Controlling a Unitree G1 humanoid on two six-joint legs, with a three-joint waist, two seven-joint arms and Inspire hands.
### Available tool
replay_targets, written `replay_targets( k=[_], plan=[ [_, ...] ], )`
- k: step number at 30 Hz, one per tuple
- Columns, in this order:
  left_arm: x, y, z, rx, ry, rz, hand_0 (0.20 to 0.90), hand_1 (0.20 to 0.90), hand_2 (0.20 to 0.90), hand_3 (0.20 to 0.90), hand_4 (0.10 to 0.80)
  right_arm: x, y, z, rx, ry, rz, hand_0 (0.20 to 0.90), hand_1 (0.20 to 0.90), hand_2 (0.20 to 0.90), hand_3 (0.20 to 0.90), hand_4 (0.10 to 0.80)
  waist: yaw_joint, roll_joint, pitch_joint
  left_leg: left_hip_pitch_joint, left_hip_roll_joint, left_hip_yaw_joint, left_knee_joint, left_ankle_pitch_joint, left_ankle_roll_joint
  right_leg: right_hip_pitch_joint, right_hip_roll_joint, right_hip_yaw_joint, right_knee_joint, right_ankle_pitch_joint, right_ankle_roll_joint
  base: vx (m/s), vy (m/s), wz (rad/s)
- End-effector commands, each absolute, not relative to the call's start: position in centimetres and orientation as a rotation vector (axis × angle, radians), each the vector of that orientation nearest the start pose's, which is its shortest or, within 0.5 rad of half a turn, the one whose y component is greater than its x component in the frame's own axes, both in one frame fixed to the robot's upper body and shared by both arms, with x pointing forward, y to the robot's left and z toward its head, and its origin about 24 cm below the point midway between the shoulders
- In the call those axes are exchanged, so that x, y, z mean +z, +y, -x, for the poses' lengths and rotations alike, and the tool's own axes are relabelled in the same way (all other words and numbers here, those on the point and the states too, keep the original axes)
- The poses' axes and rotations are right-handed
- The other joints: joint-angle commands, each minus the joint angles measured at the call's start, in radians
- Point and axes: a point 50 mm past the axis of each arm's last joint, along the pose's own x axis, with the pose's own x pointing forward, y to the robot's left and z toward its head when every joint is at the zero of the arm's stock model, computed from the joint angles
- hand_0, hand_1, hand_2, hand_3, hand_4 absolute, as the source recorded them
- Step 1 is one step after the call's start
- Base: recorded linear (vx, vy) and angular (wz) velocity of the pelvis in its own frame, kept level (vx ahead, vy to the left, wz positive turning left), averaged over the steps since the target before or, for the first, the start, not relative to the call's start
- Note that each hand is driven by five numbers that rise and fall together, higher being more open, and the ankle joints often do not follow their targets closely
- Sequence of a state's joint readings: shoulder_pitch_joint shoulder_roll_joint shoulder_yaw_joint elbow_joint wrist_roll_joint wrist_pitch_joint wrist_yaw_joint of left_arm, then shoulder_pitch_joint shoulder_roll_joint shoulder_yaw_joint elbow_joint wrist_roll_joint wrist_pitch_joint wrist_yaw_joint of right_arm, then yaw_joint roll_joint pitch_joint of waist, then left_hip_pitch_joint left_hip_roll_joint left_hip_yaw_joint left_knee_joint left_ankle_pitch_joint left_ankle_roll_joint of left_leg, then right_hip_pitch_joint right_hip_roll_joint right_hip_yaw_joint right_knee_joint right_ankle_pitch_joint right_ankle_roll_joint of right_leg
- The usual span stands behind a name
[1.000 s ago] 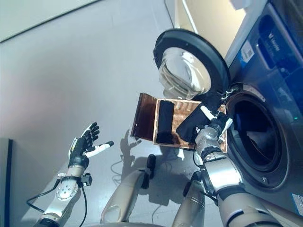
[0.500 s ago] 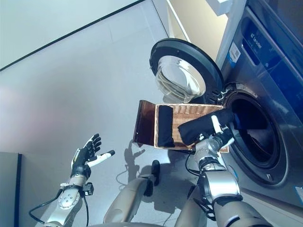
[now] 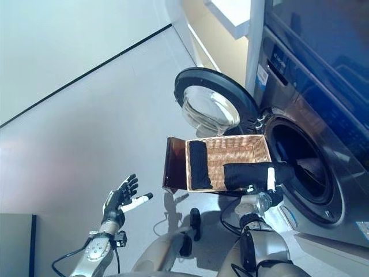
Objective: Pick up the clothes and place them into the washing machine
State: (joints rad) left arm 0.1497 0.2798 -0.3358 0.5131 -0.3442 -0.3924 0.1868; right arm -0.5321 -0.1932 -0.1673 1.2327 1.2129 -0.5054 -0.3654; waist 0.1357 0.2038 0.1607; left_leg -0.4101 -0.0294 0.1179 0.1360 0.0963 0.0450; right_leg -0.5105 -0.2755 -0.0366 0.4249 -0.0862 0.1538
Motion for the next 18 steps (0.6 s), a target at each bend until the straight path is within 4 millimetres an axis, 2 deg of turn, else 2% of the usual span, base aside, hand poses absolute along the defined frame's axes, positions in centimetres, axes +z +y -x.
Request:
replay_targets(
  k=[1,9,15,18],
  plan=[
    [-5.4,18.7,-19.5,0.092,0.209,-0.01,0.9,0.9,0.9,0.9,0.8,-1.3,-27.3,-29.5,-1.005,0.021,-0.862,0.2,0.2,0.2,0.2,0.3,0.007,-0.016,-0.041,-0.099,-0.002,-0.023,0.081,-0.11,-0.058,0.076,-0.005,-0.04,-0.201,0.056,-0.047,0.0,0.0,0.0],
    [-5.6,18.5,-19.2,0.086,0.217,0.006,0.9,0.9,0.9,0.9,0.8,-0.2,-27.3,-30.1,-1.002,-0.057,-0.916,0.2,0.2,0.2,0.2,0.3,-0.003,0.006,-0.032,-0.134,-0.006,-0.017,0.095,-0.113,-0.054,0.025,-0.007,-0.021,-0.182,0.057,-0.051,-0.013,0.021,-0.05],
    [-5.7,18.5,-19.2,0.093,0.222,0.015,0.9,0.9,0.9,0.9,0.8,-1.0,-27.0,-29.4,-1.006,-0.037,-0.892,0.2,0.2,0.2,0.2,0.3,-0.016,-0.011,-0.029,-0.137,-0.005,-0.013,0.121,-0.132,-0.053,0.037,-0.008,-0.009,-0.185,0.059,-0.051,0.025,0.017,-0.02],
    [-5.6,18.7,-19.3,0.105,0.214,0.011,0.9,0.9,0.9,0.9,0.8,-1.5,-27.0,-29.0,-1.013,-0.018,-0.88,0.2,0.2,0.2,0.2,0.3,-0.015,-0.029,-0.029,-0.12,-0.009,-0.018,0.165,-0.166,-0.039,0.063,-0.009,0.004,-0.16,0.045,-0.052,0.128,0.035,-0.01]
  ],
)
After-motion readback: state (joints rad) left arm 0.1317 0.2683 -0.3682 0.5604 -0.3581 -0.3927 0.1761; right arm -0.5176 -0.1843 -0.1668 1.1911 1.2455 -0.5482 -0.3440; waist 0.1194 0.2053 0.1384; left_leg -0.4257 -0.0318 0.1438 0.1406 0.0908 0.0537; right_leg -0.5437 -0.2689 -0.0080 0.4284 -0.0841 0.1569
